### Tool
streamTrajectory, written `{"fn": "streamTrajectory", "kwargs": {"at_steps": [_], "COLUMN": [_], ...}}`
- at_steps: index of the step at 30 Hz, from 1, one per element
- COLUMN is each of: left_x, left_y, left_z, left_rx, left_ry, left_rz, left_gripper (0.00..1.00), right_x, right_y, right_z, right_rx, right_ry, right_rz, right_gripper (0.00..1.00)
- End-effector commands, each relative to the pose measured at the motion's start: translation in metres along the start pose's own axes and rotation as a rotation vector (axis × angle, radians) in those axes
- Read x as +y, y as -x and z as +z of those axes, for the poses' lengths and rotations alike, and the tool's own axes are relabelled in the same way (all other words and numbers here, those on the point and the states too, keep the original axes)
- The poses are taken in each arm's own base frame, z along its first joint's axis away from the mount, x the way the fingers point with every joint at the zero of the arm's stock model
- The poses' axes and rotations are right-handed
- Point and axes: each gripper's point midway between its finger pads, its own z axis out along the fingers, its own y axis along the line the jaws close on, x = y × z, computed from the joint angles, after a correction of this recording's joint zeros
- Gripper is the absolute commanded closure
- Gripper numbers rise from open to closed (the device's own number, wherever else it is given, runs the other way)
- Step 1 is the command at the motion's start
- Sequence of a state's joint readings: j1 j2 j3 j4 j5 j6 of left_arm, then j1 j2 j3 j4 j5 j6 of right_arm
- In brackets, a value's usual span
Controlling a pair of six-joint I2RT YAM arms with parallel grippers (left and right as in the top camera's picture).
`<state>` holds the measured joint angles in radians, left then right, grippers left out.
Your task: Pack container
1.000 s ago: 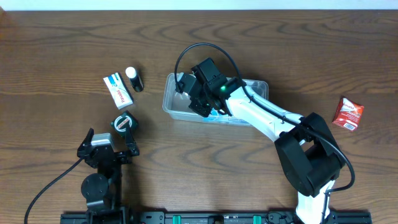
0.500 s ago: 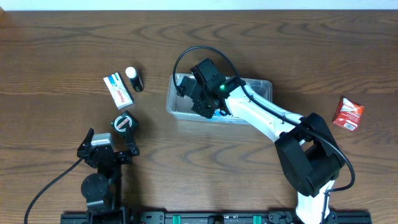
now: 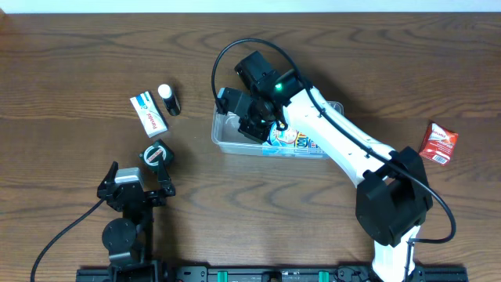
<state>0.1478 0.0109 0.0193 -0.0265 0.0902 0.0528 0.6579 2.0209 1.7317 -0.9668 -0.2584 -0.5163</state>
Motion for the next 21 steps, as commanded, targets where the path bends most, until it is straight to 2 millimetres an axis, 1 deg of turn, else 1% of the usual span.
{"fn": "streamTrajectory", "kwargs": {"at_steps": [1,6,13,17,21], "left_x": [-0.002,-0.001,-0.001,-0.002,-0.002], "left_y": [-0.015,-0.015,-0.015,-0.015,-0.015], "left_z": [0.001,0.001,0.001,0.001,0.001], "left_rx": [0.046,0.046,0.046,0.046,0.046], "left_ry": [-0.01,-0.009,-0.009,-0.01,-0.01], "left_rz": [0.005,0.005,0.005,0.005,0.005], "left_gripper": [0.02,0.02,0.02,0.02,0.02], "right_x": [0.012,0.018,0.014,0.007,0.007], "right_y": [0.013,0.003,-0.001,-0.003,-0.004], "right_z": [-0.015,-0.015,-0.012,-0.011,-0.009], "right_rx": [-0.055,-0.016,0.006,0.021,0.027], "right_ry": [0.055,0.076,0.055,0.016,0.015], "right_rz": [-0.03,-0.018,-0.001,0.042,0.053], "right_gripper": [0.99,0.99,0.99,0.99,0.99]}}
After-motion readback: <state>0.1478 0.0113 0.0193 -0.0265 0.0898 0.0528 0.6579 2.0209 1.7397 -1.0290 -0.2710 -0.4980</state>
